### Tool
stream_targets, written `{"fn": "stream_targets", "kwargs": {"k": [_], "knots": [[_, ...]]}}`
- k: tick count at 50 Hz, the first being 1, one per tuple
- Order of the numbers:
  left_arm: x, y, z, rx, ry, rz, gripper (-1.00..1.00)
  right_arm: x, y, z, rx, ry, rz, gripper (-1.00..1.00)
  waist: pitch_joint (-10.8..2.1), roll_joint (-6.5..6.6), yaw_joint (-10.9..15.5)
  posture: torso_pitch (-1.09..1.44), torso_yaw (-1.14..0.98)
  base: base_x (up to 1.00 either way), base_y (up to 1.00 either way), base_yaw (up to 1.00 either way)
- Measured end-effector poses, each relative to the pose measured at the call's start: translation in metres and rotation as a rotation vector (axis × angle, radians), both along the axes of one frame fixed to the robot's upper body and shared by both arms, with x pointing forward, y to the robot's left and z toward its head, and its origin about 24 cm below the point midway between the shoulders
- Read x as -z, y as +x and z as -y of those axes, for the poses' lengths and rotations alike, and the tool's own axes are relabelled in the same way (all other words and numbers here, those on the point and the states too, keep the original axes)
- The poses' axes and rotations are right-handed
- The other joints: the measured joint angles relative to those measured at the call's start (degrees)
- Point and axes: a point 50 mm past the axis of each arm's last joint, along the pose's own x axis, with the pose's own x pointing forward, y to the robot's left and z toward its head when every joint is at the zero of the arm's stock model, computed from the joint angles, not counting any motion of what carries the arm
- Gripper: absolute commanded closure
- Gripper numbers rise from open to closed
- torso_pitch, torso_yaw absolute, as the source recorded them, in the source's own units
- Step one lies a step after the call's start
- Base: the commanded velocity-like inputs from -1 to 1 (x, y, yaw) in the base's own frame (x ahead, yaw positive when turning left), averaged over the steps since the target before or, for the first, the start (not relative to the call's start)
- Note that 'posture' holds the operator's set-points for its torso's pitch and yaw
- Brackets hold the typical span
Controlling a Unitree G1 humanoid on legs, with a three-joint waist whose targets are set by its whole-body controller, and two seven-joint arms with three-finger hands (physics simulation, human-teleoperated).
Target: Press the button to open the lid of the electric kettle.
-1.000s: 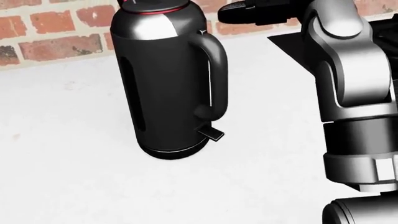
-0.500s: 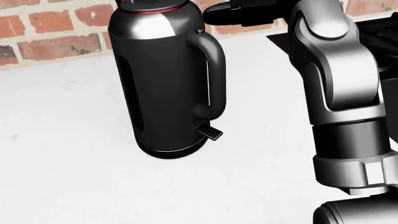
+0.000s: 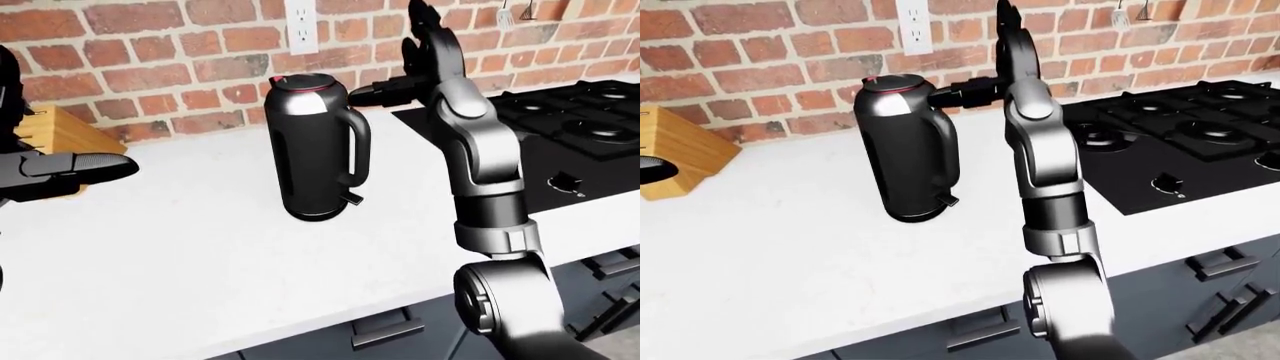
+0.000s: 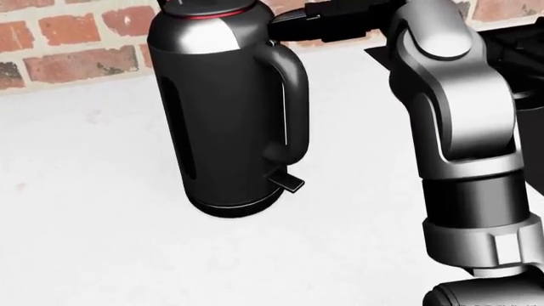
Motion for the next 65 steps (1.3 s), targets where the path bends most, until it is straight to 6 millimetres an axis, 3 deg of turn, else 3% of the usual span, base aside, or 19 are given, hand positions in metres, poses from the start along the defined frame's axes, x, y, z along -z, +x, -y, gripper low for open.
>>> {"fn": "stream_targets", "kwargs": {"k": [65], "knots": [[-0.001, -0.002, -0.001, -0.002, 0.0, 0.003, -1.0, 0.009, 0.016, -0.006, 0.032, -0.025, 0.013, -1.0, -0.08, 0.32, -0.1, -0.31, 0.0, 0.0, 0.0, 0.0]]}}
